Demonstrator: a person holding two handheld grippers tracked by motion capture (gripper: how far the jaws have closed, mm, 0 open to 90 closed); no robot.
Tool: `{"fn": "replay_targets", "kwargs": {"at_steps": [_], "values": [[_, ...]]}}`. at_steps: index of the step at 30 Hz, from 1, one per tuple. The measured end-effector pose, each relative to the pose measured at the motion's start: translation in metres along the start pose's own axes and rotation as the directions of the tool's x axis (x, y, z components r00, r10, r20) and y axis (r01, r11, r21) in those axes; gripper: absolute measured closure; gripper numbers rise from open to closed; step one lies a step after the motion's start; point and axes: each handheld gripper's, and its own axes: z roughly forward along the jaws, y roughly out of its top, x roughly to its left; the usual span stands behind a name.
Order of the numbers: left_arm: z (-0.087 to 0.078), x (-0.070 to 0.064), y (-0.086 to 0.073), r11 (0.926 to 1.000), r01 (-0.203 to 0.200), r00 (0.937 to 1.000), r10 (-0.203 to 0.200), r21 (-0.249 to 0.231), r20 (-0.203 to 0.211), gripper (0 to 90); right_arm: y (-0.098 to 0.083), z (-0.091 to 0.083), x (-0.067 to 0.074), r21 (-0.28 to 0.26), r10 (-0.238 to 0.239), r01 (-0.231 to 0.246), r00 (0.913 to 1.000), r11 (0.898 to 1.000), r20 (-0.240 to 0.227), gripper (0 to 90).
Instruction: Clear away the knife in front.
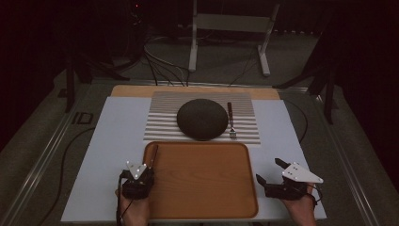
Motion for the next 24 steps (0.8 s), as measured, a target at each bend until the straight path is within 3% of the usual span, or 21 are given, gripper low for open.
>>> {"fn": "replay_targets", "kwargs": {"at_steps": [6, 11, 12, 14, 18, 22, 24], "values": [[0.001, 0.004, -0.002, 1.0000, 0.008, 0.9998, -0.008, 0.001, -0.018, 74.5, 0.000, 0.001, 0.001, 0.006, -0.004, 0.004, 1.0000, 1.000, -0.004, 8.3], [-0.001, 0.004, -0.001, 0.9995, 0.008, 1.0000, -0.008, -0.031, 0.002, 55.5, 0.000, 0.001, 0.001, 0.008, -0.003, 0.003, 1.0000, 1.000, -0.005, 8.3], [-0.002, 0.004, 0.002, 0.9992, 0.003, 1.0000, -0.003, -0.041, 0.005, 55.5, 0.000, 0.001, 0.001, 0.008, -0.004, 0.004, 1.0000, 1.000, -0.005, 8.3], [-0.001, 0.005, 0.004, 0.9989, -0.003, 1.0000, 0.003, -0.047, 0.004, 42.6, 0.000, 0.001, 0.001, 0.008, -0.004, 0.004, 1.0000, 1.000, -0.006, 8.3], [-0.002, 0.005, 0.011, 0.9972, -0.023, 0.9995, 0.025, -0.072, 0.019, 27.3, 0.000, 0.001, 0.001, 0.007, -0.002, 0.002, 1.0000, 1.000, -0.005, 8.4], [-0.003, 0.011, 0.019, 0.9953, 0.011, 0.9955, -0.002, -0.096, 0.095, 15.8, 0.000, 0.001, 0.001, 0.005, -0.003, 0.003, 1.0000, 1.000, -0.005, 8.3], [-0.002, 0.016, 0.022, 0.9938, 0.034, 0.9898, -0.018, -0.106, 0.141, 14.3, 0.000, 0.001, 0.000, 0.005, -0.002, 0.002, 1.0000, 1.000, -0.005, 8.3]]}}
